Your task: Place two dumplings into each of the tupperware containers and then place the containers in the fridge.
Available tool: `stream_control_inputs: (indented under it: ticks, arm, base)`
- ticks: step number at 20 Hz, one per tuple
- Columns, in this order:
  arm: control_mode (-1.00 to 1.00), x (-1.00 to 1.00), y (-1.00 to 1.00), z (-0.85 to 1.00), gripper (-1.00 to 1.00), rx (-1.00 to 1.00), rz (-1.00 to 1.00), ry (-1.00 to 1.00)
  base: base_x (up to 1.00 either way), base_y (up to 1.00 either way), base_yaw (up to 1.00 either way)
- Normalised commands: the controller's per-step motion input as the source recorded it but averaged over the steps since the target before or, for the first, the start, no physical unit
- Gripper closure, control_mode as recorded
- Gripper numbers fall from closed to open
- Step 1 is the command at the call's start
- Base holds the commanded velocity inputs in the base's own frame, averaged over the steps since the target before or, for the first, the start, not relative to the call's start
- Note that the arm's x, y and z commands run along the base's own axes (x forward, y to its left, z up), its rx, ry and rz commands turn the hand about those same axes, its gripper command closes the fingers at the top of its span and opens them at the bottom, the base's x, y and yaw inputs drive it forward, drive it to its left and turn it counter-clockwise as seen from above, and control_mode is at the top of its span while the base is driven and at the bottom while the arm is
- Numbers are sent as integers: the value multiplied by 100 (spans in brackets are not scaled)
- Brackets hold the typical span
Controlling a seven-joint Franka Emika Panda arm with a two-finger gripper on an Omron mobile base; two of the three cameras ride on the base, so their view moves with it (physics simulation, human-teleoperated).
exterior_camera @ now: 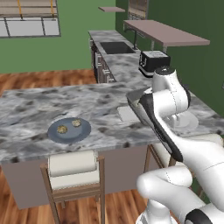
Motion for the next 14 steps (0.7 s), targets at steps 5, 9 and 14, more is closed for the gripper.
stream_control_inputs:
  ticks: [5,9,14]
  arm:
    - [-100,-51,-4,67,100,3,-5,0]
    - [-100,-39,0,39,100,5,-15,0]
    - [-100,-27,0,24,100,6,-21,0]
  base:
    - [0,0,0]
    - [0,0,0]
    - [0,0,0]
